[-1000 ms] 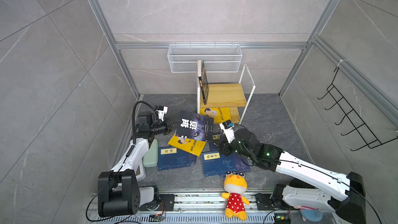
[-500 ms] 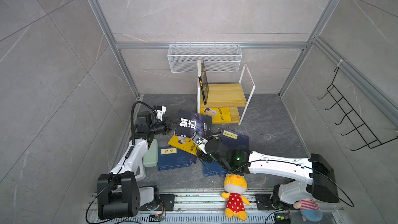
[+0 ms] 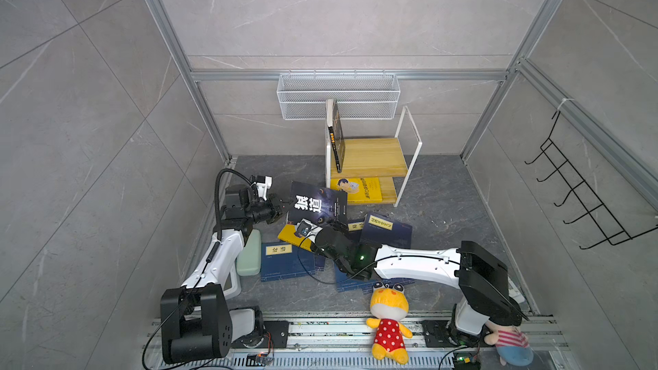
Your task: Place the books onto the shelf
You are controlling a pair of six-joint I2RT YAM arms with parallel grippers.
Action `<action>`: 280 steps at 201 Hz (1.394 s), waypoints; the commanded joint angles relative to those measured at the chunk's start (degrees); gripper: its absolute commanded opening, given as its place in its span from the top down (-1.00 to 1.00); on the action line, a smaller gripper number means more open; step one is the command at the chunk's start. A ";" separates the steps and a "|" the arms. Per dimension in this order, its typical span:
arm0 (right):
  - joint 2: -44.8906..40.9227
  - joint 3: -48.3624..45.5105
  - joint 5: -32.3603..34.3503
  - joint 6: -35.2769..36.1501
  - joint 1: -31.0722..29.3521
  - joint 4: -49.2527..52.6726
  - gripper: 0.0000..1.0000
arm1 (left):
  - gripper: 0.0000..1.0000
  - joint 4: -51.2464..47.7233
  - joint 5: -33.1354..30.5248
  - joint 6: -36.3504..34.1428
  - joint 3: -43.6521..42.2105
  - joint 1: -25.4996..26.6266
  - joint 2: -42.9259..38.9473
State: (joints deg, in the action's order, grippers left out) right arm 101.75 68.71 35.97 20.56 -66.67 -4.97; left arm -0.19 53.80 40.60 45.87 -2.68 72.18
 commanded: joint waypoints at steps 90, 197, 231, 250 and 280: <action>-1.03 0.52 -1.66 1.50 2.60 -5.36 1.00 | -0.40 -2.14 -3.28 -4.96 0.81 -1.65 -3.90; -26.20 -20.33 -4.99 -6.22 2.69 -11.53 1.00 | -1.00 -11.45 -12.93 -22.52 2.61 -8.13 -9.44; -34.13 -25.03 -5.46 -8.69 2.69 -13.14 1.00 | -0.99 -17.87 -21.35 -31.34 5.12 -7.80 -12.67; -38.55 -27.51 -5.16 -10.47 2.69 -14.40 1.00 | -0.99 -21.46 -26.12 -35.15 5.47 -6.63 -14.62; -43.91 -31.31 -0.93 -11.84 3.02 -21.60 1.00 | -0.99 -23.44 -31.46 -40.85 1.78 -2.77 -19.87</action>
State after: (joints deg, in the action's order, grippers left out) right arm 61.95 38.76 30.87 11.94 -63.77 -16.56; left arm -19.73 28.58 7.64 49.25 -7.97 56.55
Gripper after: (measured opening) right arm 0.134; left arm 0.996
